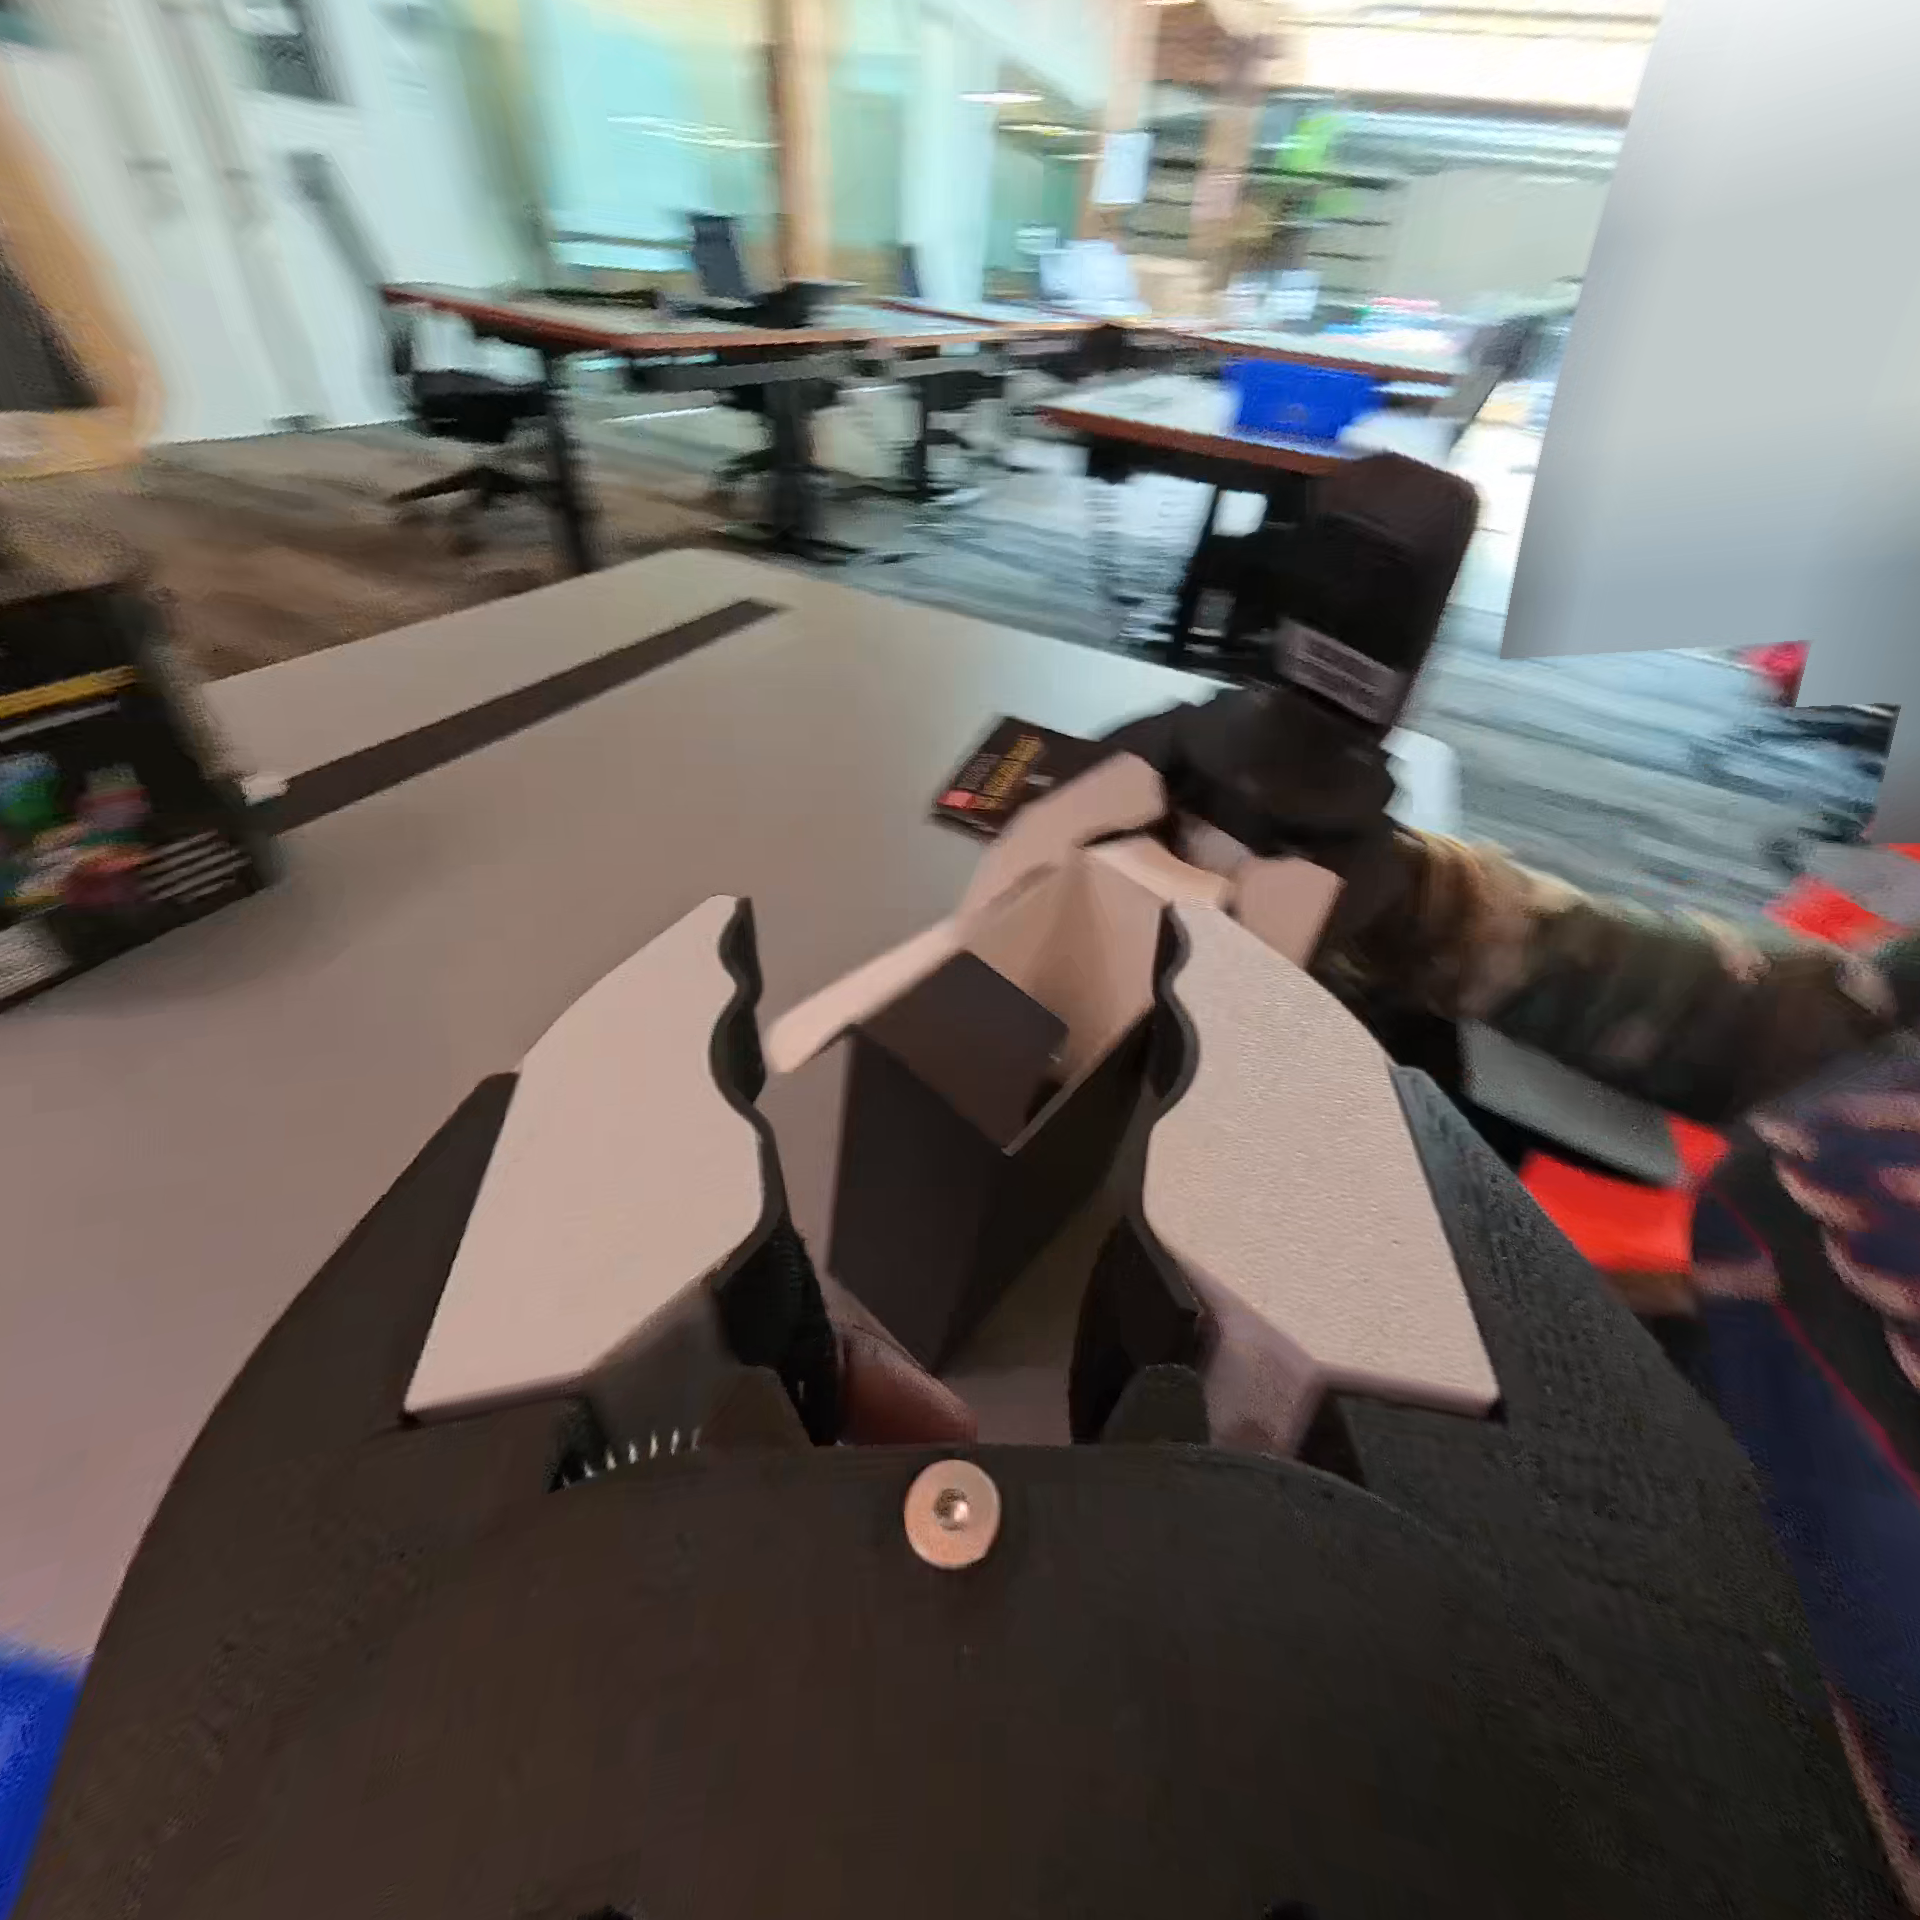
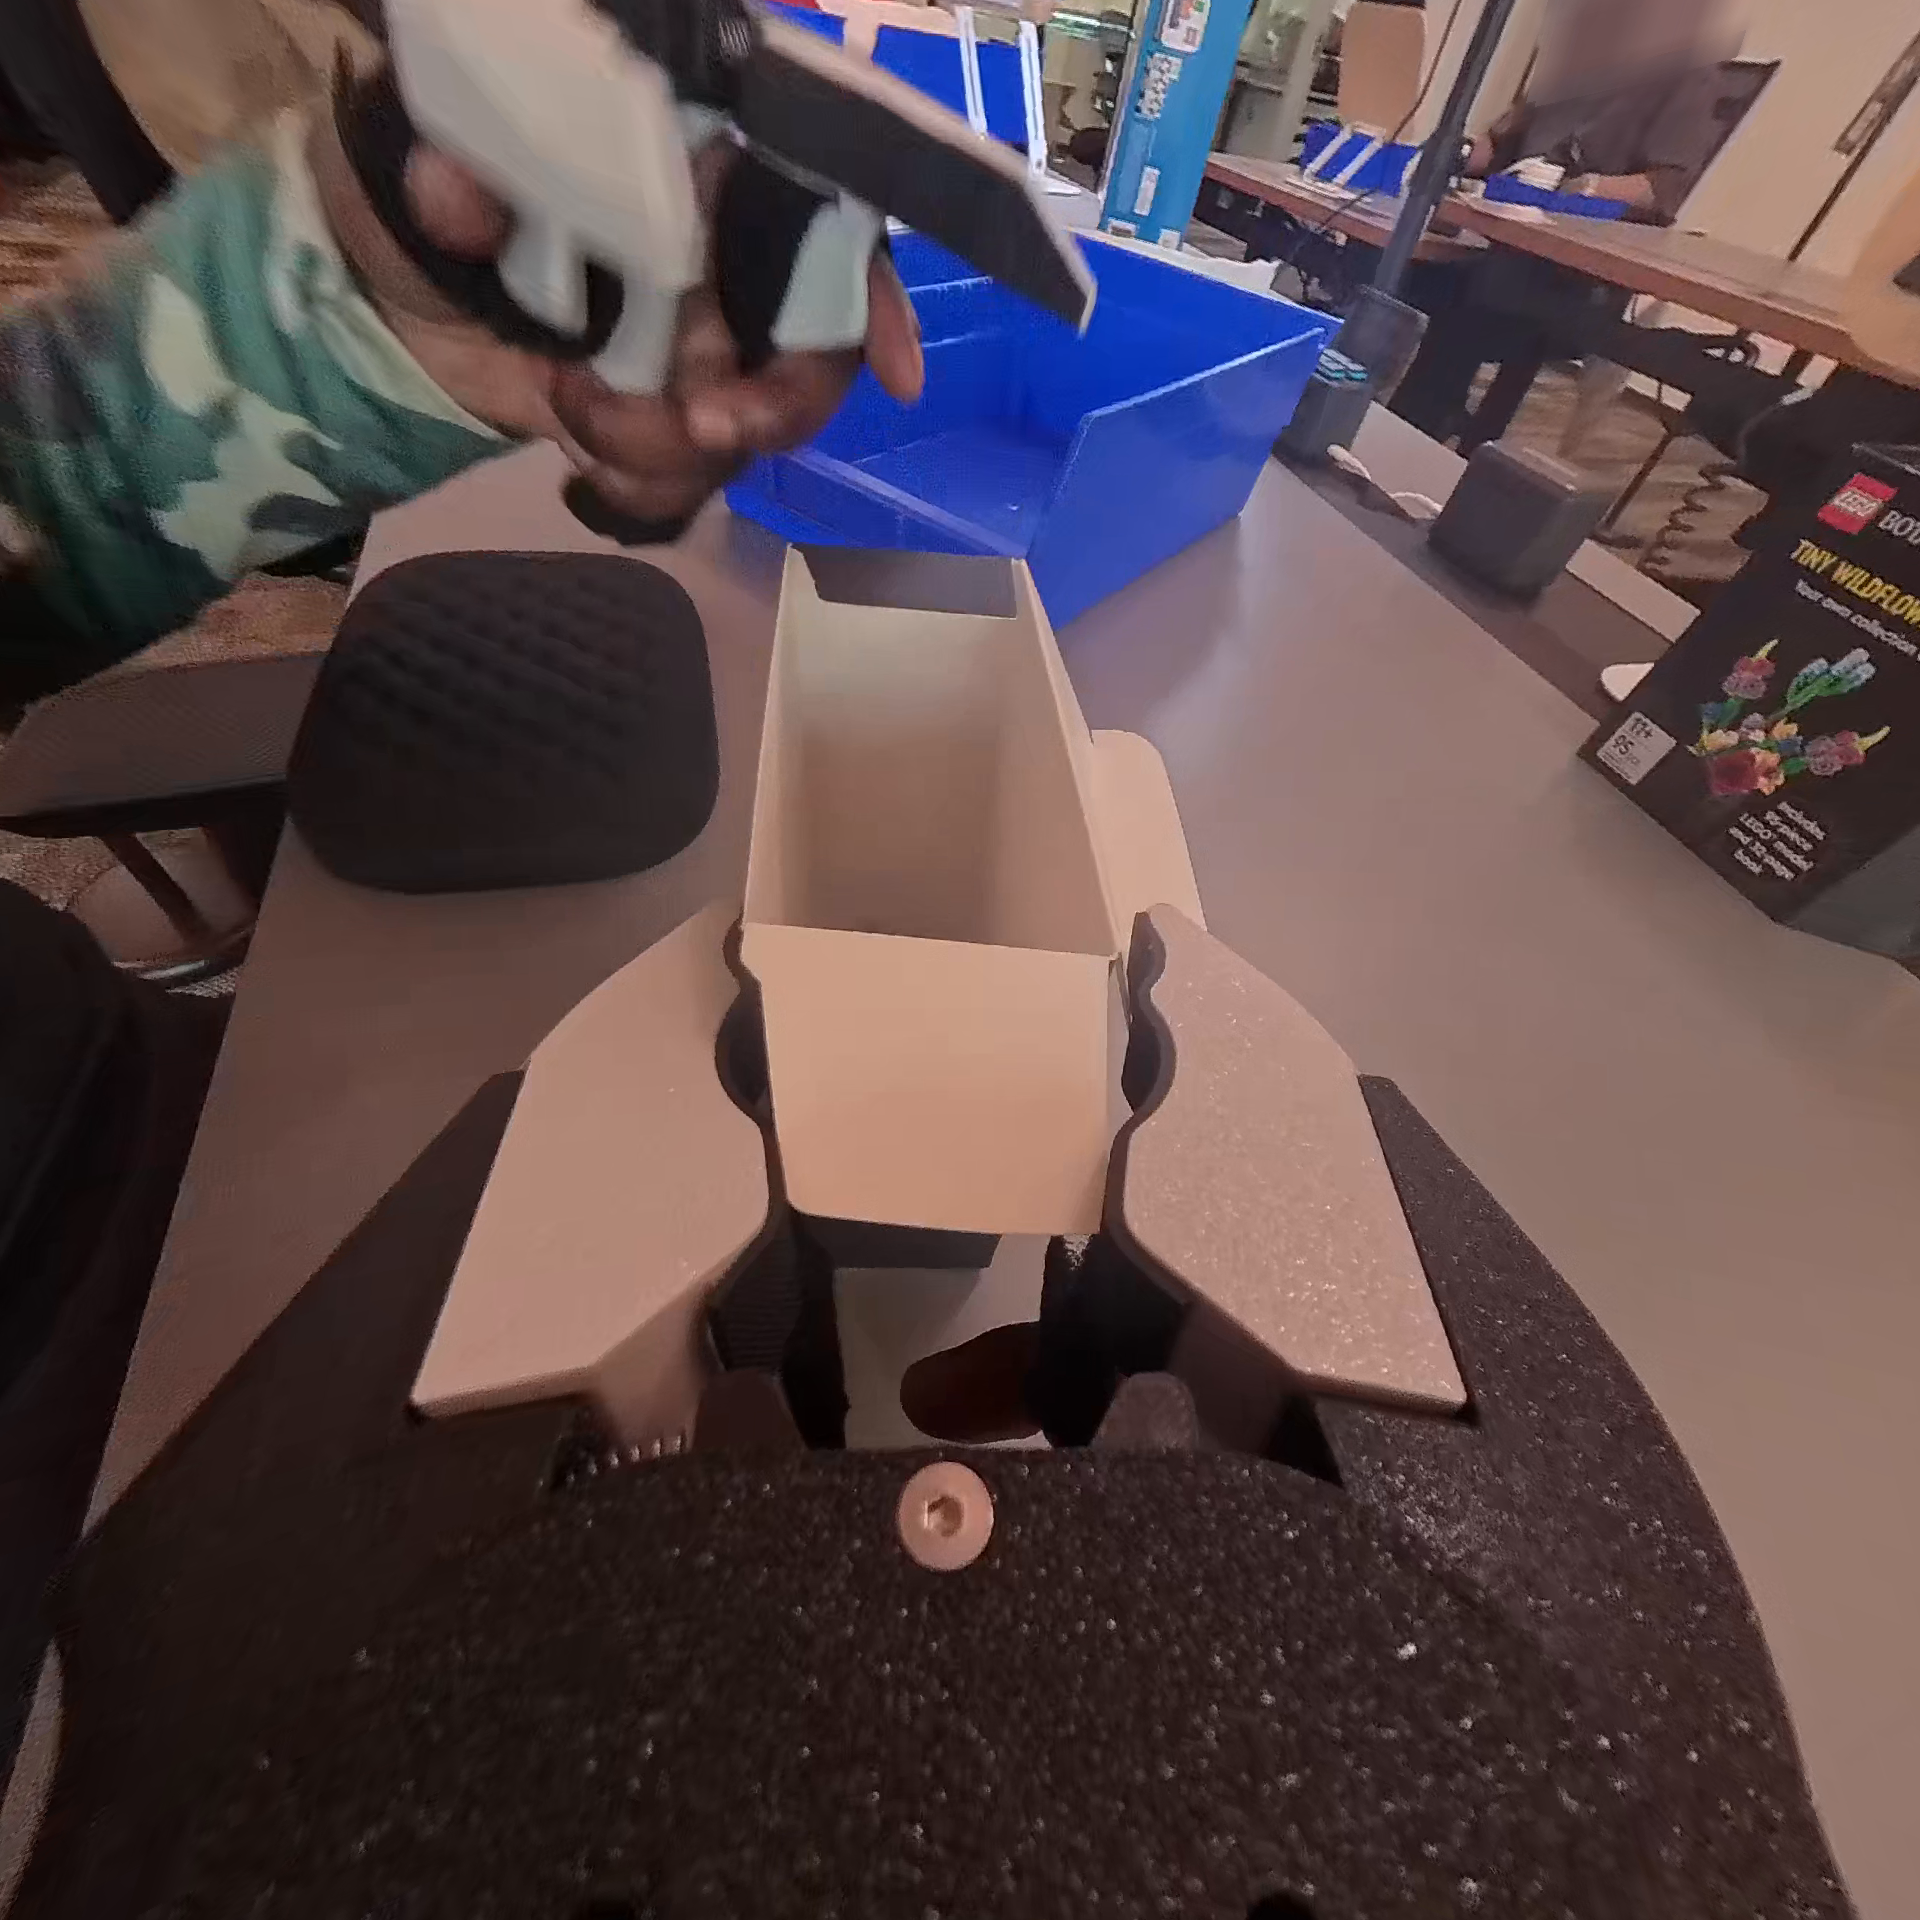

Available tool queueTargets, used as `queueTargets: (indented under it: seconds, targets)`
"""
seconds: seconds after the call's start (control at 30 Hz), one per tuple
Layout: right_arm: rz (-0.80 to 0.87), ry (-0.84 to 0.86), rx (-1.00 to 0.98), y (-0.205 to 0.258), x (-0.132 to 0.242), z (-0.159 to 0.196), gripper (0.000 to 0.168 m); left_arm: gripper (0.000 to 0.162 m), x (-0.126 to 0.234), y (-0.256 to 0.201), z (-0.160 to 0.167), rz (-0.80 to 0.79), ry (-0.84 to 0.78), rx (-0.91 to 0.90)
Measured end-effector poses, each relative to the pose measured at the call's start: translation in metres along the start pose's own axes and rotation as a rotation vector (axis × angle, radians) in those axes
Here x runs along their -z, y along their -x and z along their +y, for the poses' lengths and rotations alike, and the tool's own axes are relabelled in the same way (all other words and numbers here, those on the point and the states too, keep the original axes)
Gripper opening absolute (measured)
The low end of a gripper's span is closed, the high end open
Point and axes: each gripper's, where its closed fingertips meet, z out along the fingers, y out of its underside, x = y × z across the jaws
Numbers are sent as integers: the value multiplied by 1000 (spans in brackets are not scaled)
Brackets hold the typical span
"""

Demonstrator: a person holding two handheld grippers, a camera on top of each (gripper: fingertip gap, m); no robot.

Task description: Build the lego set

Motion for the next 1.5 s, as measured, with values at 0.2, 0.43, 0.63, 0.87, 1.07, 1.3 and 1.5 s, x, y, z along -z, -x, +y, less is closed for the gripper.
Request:
queueTargets:
  seconds: [0.2, 0.43, 0.63, 0.87, 1.07, 1.3, 1.5]
  targets:
    - [50, 19, -7, 2, -4, -1, 69, 72, -17, 6, 14, -384, 253, -244]
    - [58, 18, 10, 2, -1, 0, 66, 33, 0, 45, 8, -571, 293, -437]
    - [61, 26, 8, 1, -4, -1, 66, 54, -4, 27, 7, -462, 298, -376]
    - [51, 38, 23, 3, -8, -1, 65, 58, -20, 32, 21, -505, 463, -468]
    - [30, 26, 17, 3, -8, -1, 64, 44, 14, 51, 1, -511, 351, -394]
    - [12, 14, 2, 2, -10, -2, 64, 27, 21, 62, 26, -499, 404, -389]
    - [-7, -1, -3, 3, -11, -3, 64, 15, 8, 59, 44, -411, 344, -265]
